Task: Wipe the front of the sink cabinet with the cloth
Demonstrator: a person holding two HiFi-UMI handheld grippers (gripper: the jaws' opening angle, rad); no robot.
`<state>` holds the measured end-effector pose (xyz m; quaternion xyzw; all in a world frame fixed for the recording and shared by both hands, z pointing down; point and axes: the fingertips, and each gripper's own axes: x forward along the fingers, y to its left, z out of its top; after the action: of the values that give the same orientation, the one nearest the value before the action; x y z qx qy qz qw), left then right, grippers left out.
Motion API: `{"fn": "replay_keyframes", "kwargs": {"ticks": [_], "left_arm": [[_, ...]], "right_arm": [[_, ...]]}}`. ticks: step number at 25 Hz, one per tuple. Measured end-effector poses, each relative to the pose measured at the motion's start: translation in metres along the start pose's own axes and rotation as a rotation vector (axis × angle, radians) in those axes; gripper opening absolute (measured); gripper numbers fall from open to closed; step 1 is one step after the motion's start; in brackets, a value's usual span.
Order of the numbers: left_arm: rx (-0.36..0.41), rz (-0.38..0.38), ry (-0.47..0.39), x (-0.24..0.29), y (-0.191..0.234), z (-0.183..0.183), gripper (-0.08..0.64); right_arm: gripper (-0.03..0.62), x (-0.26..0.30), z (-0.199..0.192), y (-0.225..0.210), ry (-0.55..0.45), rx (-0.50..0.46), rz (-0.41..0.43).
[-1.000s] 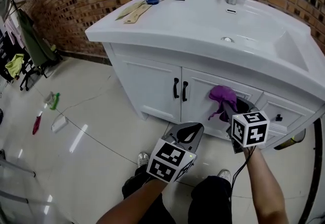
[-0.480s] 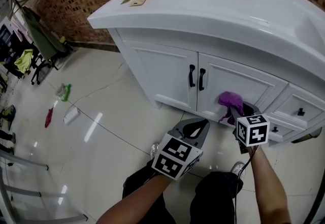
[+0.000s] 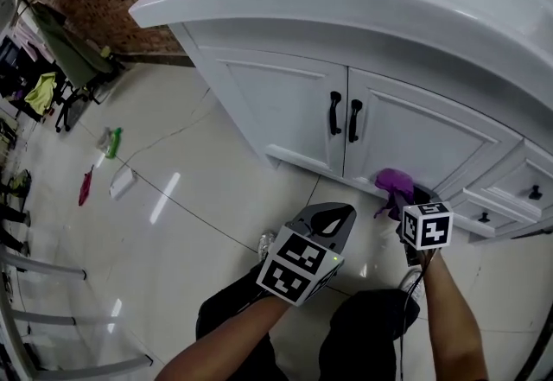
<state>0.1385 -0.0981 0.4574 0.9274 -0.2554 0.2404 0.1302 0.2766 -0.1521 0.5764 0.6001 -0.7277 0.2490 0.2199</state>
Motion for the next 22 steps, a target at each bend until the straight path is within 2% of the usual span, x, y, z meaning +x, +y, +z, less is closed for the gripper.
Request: {"fn": "replay_keyframes", "kwargs": {"ticks": [10, 17, 22], "left_arm": [[-0.015, -0.020, 0.056, 0.019, 0.014, -0.018, 0.005], [-0.031, -0.025, 0.070, 0.031, 0.027, -0.021, 0.005], [-0.043, -0.023, 0.075, 0.031, 0.031, -0.025, 0.005]], "right_arm": [[0.118, 0.047, -0.054, -0.005, 0.118, 0.103, 0.008], [0.118, 0.069, -0.075, 0.005, 0.180, 0.110, 0.046], [0.118, 0.089, -0.098, 0.011, 0.251, 0.127, 0.044]]}}
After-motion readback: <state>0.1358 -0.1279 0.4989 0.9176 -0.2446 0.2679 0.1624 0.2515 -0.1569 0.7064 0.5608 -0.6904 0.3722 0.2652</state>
